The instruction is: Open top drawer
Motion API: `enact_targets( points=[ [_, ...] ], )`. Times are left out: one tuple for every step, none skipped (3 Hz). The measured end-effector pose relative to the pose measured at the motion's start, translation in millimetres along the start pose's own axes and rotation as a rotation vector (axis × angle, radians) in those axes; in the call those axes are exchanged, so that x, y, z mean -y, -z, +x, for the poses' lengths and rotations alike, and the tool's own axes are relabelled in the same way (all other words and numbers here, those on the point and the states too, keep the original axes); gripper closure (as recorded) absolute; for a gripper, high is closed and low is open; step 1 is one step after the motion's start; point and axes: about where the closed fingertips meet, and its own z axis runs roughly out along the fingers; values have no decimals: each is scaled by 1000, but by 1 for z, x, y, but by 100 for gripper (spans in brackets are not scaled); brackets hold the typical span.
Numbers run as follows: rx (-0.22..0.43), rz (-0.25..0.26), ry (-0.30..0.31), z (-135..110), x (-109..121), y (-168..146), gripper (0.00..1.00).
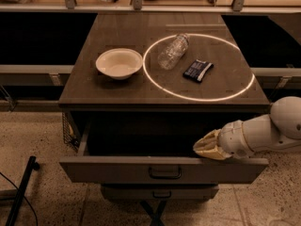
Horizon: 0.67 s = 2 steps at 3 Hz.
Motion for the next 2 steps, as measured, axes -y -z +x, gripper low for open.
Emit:
enact_targets(
  points=[
    [-16, -12, 12, 3, -4, 1, 100],
    [-27, -33, 18, 5, -10, 2, 100]
  ],
)
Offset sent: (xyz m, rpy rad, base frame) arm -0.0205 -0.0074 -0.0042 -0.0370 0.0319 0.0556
